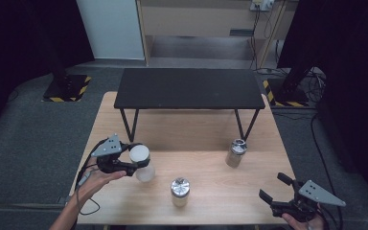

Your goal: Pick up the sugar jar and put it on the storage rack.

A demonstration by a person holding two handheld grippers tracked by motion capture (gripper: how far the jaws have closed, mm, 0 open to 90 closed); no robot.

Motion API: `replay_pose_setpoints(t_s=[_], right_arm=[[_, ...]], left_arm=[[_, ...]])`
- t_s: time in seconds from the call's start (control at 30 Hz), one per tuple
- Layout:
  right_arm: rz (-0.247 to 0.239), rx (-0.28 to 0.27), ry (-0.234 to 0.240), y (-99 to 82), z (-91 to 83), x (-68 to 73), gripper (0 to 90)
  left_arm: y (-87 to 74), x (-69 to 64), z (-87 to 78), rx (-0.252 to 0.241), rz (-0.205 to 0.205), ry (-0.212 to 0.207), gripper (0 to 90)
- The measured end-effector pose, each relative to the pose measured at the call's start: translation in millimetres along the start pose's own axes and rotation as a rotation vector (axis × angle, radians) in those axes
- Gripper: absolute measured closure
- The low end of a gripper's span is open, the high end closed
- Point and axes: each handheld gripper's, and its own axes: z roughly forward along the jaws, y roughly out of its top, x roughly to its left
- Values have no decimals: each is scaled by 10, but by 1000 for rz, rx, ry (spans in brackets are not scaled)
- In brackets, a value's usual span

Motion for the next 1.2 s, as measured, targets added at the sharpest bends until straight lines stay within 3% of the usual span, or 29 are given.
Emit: replay_pose_setpoints(t_s=[0.7,1.2], right_arm=[[11,-6,-5,-8,-2,-4,21],[11,-3,-4,-4,1,-2,20]], left_arm=[[388,46,-126,31,-29,30,319],[659,104,-231,-4,-29,54,319]])
